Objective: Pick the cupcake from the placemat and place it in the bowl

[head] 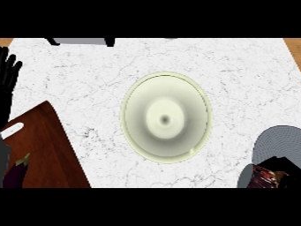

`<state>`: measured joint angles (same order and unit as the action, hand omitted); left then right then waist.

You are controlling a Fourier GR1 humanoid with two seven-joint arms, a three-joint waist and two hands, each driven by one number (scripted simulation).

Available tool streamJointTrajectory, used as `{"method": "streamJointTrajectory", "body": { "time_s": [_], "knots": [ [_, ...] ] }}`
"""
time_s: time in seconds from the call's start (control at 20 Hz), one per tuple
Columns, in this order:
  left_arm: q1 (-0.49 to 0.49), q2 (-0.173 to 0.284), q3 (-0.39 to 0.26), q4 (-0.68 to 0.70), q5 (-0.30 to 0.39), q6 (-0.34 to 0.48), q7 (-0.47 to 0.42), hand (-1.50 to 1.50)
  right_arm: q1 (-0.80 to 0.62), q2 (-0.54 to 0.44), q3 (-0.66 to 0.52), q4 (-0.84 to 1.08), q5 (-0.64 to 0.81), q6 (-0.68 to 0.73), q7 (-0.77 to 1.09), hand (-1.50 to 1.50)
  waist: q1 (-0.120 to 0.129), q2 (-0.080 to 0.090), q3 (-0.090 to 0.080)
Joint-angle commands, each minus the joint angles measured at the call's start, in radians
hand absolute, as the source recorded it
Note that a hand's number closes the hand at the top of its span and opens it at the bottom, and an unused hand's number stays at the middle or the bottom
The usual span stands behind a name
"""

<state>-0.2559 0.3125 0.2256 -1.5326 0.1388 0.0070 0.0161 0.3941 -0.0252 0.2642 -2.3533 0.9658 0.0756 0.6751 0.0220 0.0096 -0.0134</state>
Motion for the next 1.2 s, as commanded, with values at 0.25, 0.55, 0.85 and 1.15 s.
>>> {"method": "streamJointTrajectory", "body": {
  "time_s": [0.25,0.55,0.85,1.15],
  "knots": [
    [-0.046,0.001,-0.01,0.055,-0.01,-0.008,-0.006,0.0,-0.516,0.025,0.22,0.156,0.231,0.125,0.52,1.5,0.02,0.0,0.007],
    [0.007,-0.012,-0.001,0.068,0.007,-0.032,-0.051,0.0,-0.71,0.025,0.265,0.48,0.244,0.012,0.673,1.5,0.017,-0.001,0.01],
    [-0.028,-0.018,-0.01,0.044,-0.007,-0.001,-0.013,0.0,-0.76,0.025,0.171,0.672,0.158,-0.158,0.708,-1.5,0.014,-0.003,0.014],
    [-0.038,-0.01,-0.002,0.047,-0.004,-0.006,-0.019,0.0,-0.78,0.025,0.128,0.754,0.043,-0.456,0.568,-1.5,0.018,0.001,0.015]
  ]
}}
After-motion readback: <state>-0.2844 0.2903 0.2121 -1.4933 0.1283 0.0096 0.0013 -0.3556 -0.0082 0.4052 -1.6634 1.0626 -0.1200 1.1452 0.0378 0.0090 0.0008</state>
